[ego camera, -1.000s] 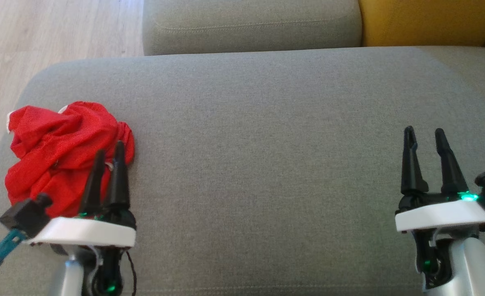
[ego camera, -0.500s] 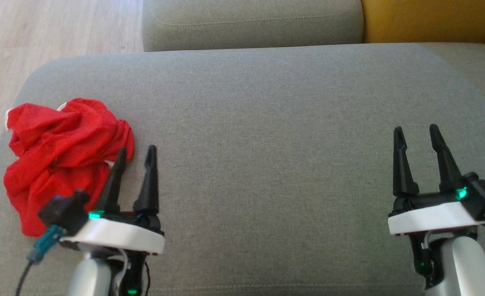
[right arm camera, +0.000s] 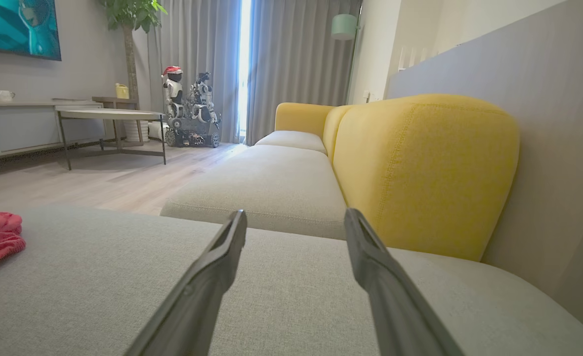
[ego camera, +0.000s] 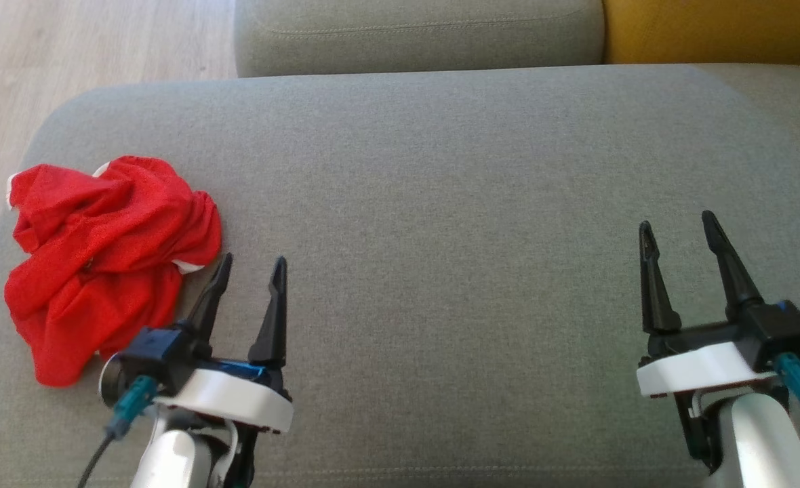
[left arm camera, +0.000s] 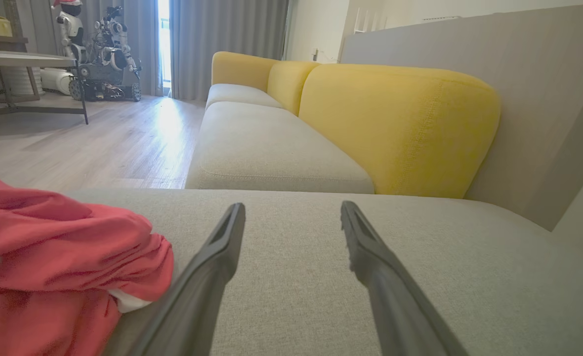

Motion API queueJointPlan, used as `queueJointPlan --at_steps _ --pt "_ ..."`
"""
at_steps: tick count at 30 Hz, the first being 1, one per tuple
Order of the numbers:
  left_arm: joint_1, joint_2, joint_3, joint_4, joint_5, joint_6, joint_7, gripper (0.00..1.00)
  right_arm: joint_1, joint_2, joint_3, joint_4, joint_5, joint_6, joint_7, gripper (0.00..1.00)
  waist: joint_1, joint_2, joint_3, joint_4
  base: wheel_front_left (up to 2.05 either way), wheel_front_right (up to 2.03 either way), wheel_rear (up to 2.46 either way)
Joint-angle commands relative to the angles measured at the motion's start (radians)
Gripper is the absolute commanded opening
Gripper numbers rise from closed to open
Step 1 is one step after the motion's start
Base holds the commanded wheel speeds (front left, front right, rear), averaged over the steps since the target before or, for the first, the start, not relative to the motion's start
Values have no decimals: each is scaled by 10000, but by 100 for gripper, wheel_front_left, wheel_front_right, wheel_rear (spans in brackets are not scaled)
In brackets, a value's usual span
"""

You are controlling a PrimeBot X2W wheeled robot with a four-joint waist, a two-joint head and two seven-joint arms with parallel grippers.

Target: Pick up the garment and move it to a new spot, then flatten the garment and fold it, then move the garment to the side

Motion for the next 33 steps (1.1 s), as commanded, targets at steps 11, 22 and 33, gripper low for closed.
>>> queueJointPlan --at_steps 11,22,33 --pt "-586 55 349 200 162 -13 -443 100 -254 -81 508 0 109 -7 -465 100 0 -1 -49 146 0 0 0" --pt "-589 53 251 838 -1077 -113 -561 100 -251 -84 680 778 1769 -7 -584 100 0 -1 -140 162 0 0 0" --pt "-596 52 157 968 -881 -77 -561 100 -286 -84 682 857 1840 -7 -584 100 0 -1 -244 98 0 0 0"
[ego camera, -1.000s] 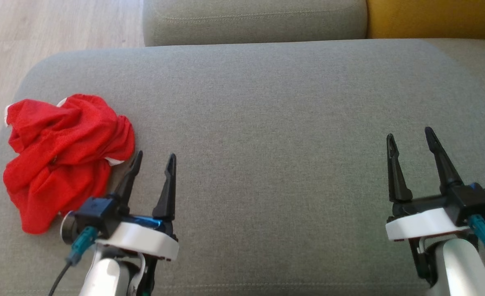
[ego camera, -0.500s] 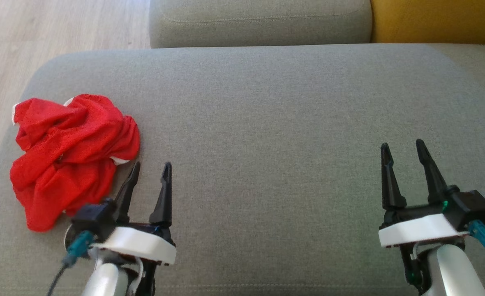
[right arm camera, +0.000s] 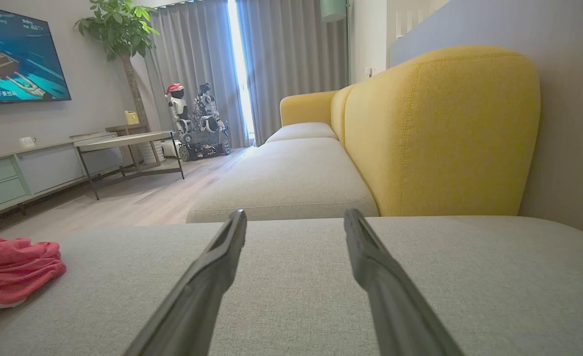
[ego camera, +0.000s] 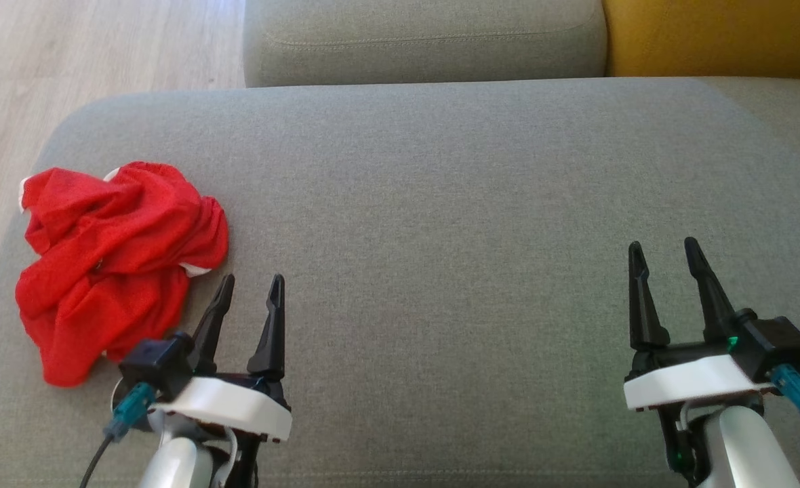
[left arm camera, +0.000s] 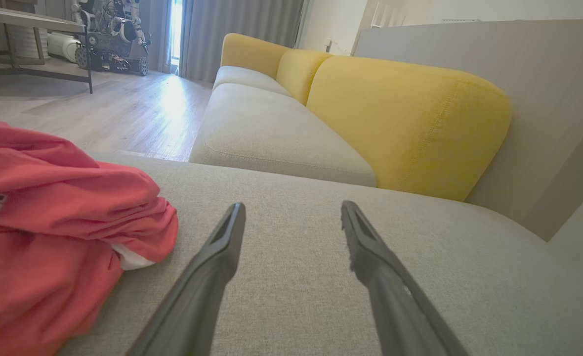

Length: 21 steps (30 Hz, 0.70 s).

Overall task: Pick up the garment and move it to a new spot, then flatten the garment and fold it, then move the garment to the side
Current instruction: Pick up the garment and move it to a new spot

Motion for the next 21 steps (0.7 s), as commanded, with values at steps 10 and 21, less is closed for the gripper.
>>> queueJointPlan --at_steps 10,21 --pt "-527 59 222 -248 21 54 -124 100 -286 -80 240 -339 57 -7 -109 100 0 0 -35 115 0 0 0" --pt "-540 59 425 -341 58 167 -124 100 -241 -80 431 -446 -129 -7 -109 100 0 0 4 1226 0 0 0"
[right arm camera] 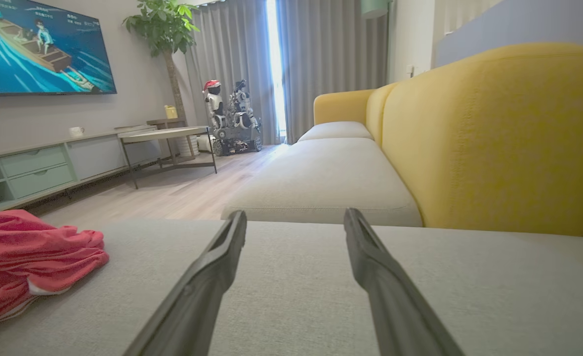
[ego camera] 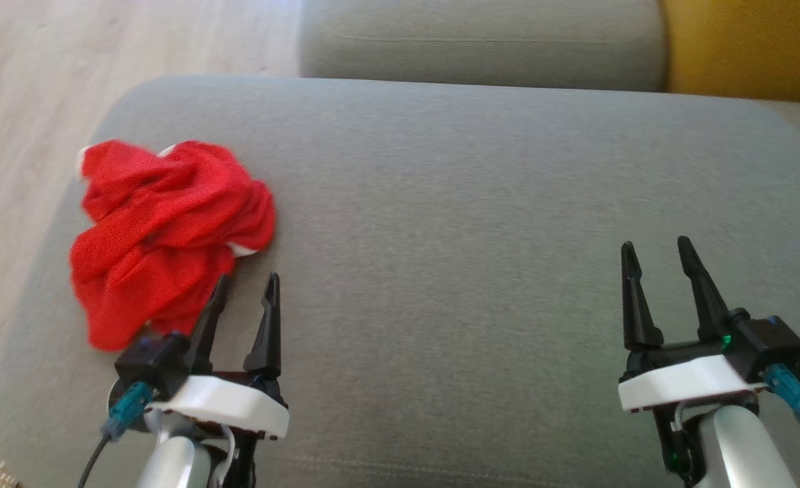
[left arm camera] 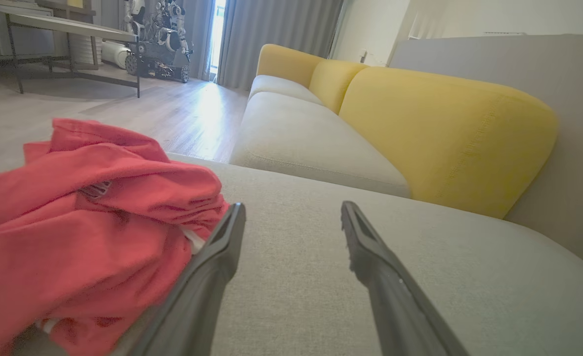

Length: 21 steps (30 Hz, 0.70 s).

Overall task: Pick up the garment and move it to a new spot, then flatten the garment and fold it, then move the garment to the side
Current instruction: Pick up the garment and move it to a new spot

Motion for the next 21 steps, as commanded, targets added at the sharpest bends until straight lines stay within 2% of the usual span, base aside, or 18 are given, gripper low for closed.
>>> queueJointPlan --at_steps 1,7,17,21 --pt "-530 61 406 -363 74 87 -124 100 -239 -78 290 -393 -101 -7 -109 100 0 -1 17 474 0 0 0" --pt "-484 61 694 -471 156 240 -124 100 -226 -78 517 -417 -138 -7 -109 100 0 -1 -4 1561 0 0 0" --pt "-261 61 1001 -557 453 184 -124 100 -95 -78 859 -368 128 -7 -109 100 0 -1 -270 3532 0 0 0" --pt "-129 61 1353 -854 501 286 -124 100 -291 -78 1196 -295 190 -7 -109 100 0 -1 -94 3701 0 0 0"
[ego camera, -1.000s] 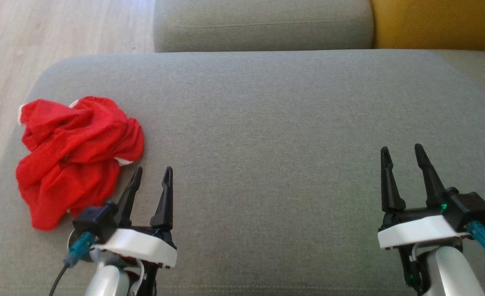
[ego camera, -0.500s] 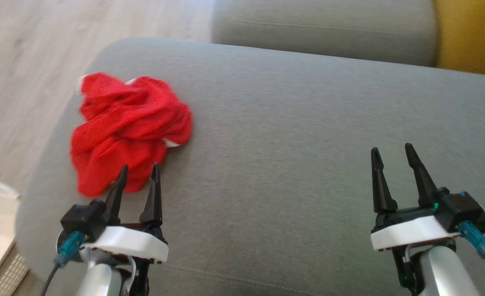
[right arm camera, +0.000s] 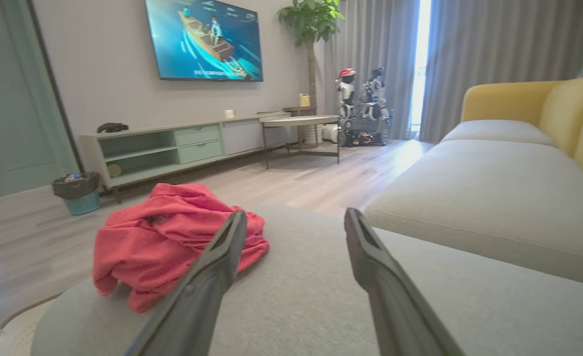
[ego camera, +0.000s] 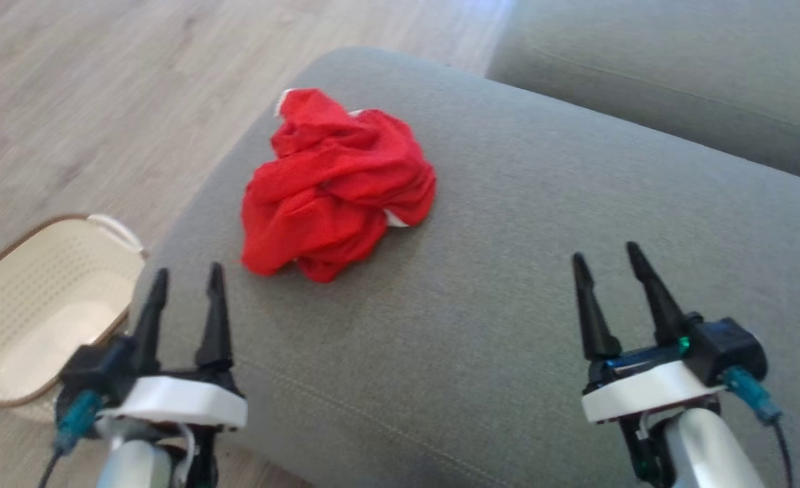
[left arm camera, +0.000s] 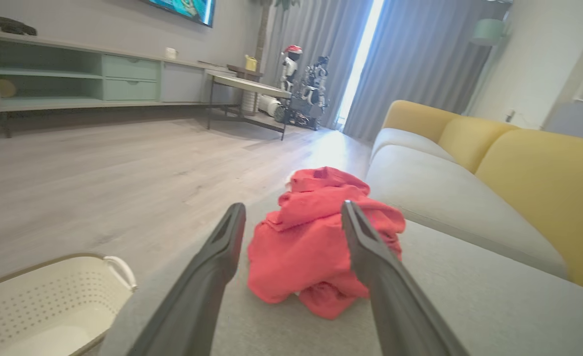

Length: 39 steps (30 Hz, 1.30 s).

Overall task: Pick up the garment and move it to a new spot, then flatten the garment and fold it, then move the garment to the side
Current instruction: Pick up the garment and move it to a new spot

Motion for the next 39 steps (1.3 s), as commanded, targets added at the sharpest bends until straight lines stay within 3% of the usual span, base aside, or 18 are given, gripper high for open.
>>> queueJointPlan --at_steps 1,8,18,29,39 --pt "-316 59 364 -392 33 47 -122 100 -379 -72 245 -270 60 -7 -109 100 0 0 113 179 0 0 0" --pt "8 59 871 -821 -179 223 -122 100 -1075 -72 919 195 182 -7 -109 100 0 0 363 344 0 0 0" --pt "-76 58 968 -729 -335 181 -122 100 -1056 -72 808 266 217 -7 -109 100 0 0 316 277 0 0 0" --pt "-1355 153 1300 576 -350 -615 -122 100 -476 -72 -379 -168 -286 -7 -109 100 0 0 809 -83 0 0 0" --pt "-3754 1045 1731 2478 -1332 -1012 363 100 -940 -72 -1352 -733 -1238 -7 168 100 0 0 2204 -1030 0 0 0"
